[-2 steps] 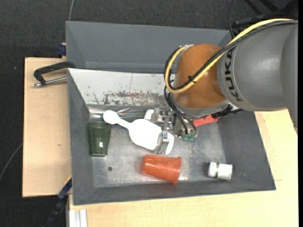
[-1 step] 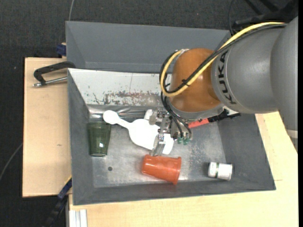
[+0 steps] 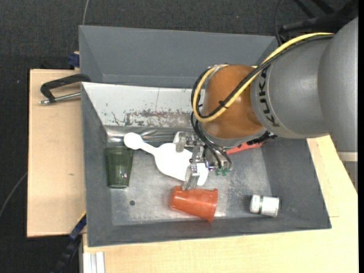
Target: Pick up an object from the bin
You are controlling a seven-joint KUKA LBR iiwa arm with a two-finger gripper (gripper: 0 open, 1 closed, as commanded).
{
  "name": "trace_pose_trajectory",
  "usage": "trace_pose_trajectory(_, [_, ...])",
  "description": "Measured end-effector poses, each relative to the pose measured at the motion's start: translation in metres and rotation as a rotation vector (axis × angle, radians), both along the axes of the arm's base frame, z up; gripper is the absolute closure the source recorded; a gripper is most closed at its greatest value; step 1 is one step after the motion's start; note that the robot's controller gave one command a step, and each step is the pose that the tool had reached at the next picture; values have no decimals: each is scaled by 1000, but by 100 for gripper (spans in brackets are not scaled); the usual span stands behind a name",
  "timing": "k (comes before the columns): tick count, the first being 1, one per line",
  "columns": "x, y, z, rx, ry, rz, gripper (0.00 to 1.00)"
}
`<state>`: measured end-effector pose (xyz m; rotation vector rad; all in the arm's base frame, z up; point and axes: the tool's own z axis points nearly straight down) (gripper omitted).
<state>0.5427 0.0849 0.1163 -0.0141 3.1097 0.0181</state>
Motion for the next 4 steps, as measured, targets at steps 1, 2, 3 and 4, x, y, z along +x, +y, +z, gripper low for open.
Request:
trace_pose_trajectory(1, [-3, -6, -15, -2, 3, 85, 0])
trace_pose_trajectory(2, [-9, -32, -34, -4, -9, 207, 0])
trace_pose_trajectory(3, [-8, -40, -42, -6, -9, 181, 0])
trace_pose_trajectory(4, [-6, -13, -45, 0, -5, 87, 100])
